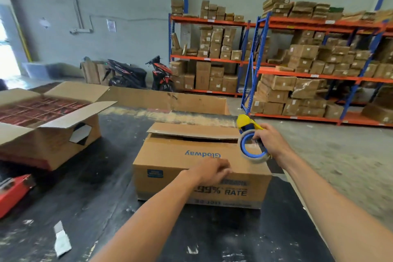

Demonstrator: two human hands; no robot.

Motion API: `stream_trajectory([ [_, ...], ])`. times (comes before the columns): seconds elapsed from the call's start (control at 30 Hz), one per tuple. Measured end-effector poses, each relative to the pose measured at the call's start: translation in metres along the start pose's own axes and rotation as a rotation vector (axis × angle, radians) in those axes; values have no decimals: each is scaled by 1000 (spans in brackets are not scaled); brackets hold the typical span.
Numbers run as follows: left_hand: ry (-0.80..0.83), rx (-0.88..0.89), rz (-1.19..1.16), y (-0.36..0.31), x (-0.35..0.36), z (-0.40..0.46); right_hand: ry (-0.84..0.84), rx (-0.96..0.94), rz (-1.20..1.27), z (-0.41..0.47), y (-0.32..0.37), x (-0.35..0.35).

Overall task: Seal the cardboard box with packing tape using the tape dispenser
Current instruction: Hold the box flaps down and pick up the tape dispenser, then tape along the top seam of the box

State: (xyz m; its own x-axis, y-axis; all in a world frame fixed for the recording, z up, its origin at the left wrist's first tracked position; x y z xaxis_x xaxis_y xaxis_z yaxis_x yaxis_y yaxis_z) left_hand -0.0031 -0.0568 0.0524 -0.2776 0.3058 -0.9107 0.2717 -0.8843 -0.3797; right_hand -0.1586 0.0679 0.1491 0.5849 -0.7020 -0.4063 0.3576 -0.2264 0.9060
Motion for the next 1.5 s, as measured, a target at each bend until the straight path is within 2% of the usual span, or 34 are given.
stream_trajectory([
  [0.07, -6, -67, -92, 12, -19, -2, 13, -38, -49, 15, 9, 16],
  [0.17, -153, -251, -311, 41, -48, -3, 52, -142, -185, 26, 24, 39],
  [0.23, -230, -447, -629, 61, -69, -3, 81, -224, -261, 29, 33, 56],
  [0.3, -218, -579, -929, 77, -88, -2, 102, -312, -354, 33, 40, 72],
  [0.4, -217, -597, -1252, 93, -115, -4, 135, -459, -481, 40, 51, 97],
  [0.47, -242, -592, -1386, 102, -130, -6, 163, -537, -488, 45, 56, 112],
  [0.57, -269, -595, -1393, 118, -146, -6, 191, -613, -455, 57, 60, 129],
  [0.73, -348, -705, -1468, 142, -156, 6, 220, -721, -400, 87, 66, 154],
  [0.93, -408, -775, -1508, 170, -155, 28, 261, -746, -319, 114, 64, 175],
  [1.07, -430, -804, -1373, 182, -151, 36, 296, -728, -322, 121, 55, 182],
  [1.23, -585, -810, -1048, 183, -147, 34, 359, -700, -379, 124, 47, 191],
  [1.37, -645, -857, -959, 197, -143, 27, 447, -702, -425, 133, 53, 187],
  [1.5, -677, -861, -944, 224, -156, 10, 434, -671, -414, 150, 55, 168],
])
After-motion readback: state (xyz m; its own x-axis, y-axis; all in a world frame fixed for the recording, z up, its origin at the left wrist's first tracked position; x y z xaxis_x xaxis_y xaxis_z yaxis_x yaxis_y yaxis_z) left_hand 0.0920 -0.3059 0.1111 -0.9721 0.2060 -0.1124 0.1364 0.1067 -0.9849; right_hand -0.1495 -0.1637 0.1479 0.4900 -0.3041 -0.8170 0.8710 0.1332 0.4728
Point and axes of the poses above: each hand's wrist, its own z-axis towards the middle knuckle, its own x-axis out of the palm, y = z × x, the point moved 2 cm from there along z, towards the middle knuckle, and after that the axes turned 3 degrees about -y, right-handed, at the moved point
